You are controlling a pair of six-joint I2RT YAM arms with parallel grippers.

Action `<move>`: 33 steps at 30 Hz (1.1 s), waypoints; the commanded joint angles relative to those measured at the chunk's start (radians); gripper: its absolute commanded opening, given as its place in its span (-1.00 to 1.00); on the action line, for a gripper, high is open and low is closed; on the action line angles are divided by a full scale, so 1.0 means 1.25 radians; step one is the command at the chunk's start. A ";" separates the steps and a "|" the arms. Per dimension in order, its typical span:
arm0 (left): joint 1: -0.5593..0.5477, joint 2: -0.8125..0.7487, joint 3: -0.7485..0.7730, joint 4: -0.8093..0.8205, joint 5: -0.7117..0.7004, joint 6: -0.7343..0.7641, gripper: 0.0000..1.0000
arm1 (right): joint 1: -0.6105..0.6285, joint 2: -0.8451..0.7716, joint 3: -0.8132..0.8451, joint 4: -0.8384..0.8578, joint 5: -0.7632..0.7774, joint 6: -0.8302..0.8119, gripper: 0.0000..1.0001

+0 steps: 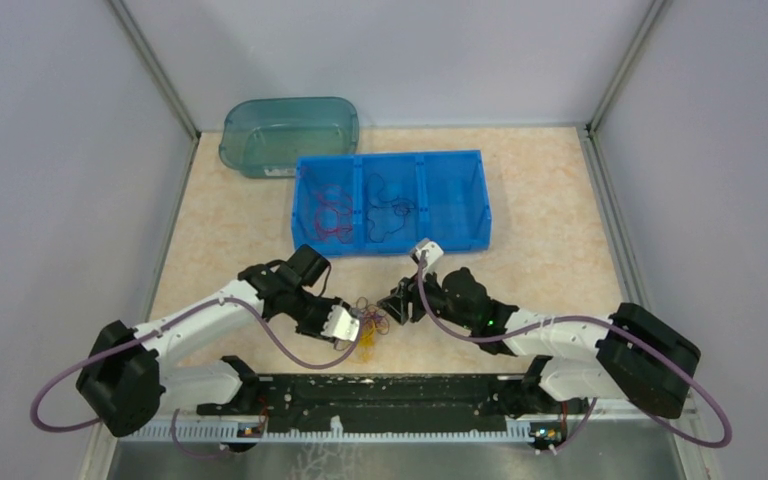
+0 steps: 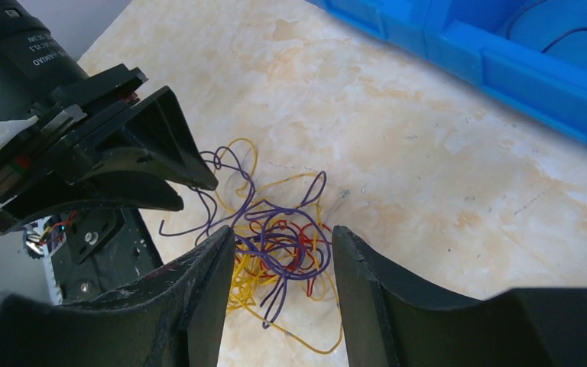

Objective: Untangle the cables

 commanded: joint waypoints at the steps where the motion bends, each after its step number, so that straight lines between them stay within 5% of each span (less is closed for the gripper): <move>1: -0.017 0.010 -0.018 0.039 -0.008 0.024 -0.12 | -0.016 -0.034 -0.018 0.051 0.022 0.022 0.00; 7: -0.035 0.016 -0.052 0.038 -0.031 0.058 -0.21 | -0.026 -0.056 -0.032 0.051 0.034 0.027 -0.02; 12: -0.042 0.016 -0.020 0.026 -0.071 0.074 -0.65 | -0.031 -0.071 -0.035 0.045 0.038 0.033 -0.05; 18: -0.049 -0.034 0.059 0.001 -0.064 0.045 -0.73 | -0.032 -0.075 -0.018 0.035 0.031 0.027 -0.06; 22: -0.053 -0.112 0.091 -0.019 -0.035 0.034 -1.00 | -0.032 -0.072 -0.012 0.043 0.020 0.028 -0.05; 33: -0.053 -0.148 0.274 -0.047 0.035 -0.166 -1.00 | -0.032 -0.092 0.001 0.132 -0.096 -0.030 0.31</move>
